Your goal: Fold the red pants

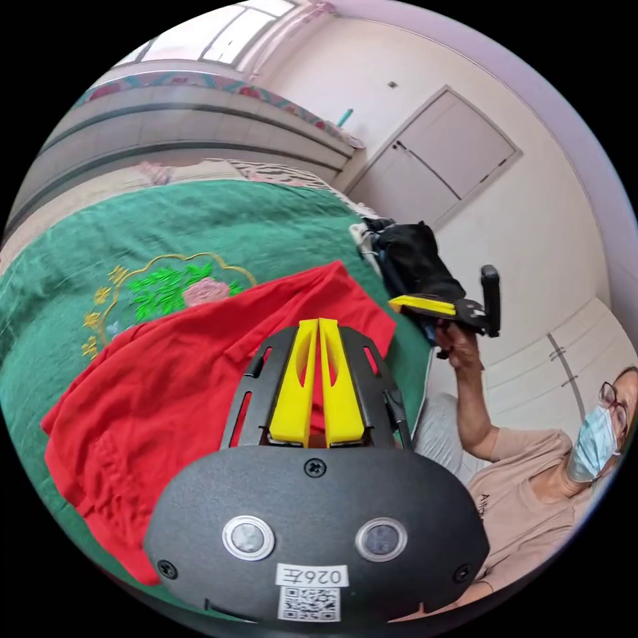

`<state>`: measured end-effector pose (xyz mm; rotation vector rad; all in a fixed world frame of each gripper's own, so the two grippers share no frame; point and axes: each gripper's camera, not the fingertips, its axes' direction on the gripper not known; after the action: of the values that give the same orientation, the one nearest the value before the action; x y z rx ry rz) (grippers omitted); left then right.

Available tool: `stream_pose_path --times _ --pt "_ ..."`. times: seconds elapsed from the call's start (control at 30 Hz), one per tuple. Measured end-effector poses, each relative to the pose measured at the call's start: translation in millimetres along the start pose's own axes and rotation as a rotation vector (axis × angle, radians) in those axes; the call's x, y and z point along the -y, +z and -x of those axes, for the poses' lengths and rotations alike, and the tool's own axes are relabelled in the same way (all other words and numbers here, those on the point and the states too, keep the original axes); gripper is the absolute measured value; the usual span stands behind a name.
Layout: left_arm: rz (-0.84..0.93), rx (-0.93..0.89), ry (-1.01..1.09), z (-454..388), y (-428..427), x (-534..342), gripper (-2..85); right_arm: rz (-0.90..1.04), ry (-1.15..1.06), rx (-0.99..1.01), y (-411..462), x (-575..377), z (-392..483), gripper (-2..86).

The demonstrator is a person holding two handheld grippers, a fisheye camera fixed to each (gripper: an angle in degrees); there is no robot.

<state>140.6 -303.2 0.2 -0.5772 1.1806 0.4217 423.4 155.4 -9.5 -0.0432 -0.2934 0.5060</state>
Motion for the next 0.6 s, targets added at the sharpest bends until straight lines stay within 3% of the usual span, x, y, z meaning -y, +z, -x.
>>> stream_pose_path --times 0.1,0.17,0.33,0.6 --pt "0.055 -0.047 0.084 -38 42 45 0.8 0.047 0.075 0.088 12 1 -21 6.0" --pt "0.095 -0.065 0.124 -57 74 73 7.7 0.027 0.14 0.177 12 -5 -41 8.4" --pt "0.311 0.029 0.145 -85 174 148 15.5 0.065 0.277 0.296 35 -27 -94 12.4" --pt "0.519 0.081 0.004 -81 257 210 18.5 0.107 0.302 0.391 63 -31 -125 8.6"
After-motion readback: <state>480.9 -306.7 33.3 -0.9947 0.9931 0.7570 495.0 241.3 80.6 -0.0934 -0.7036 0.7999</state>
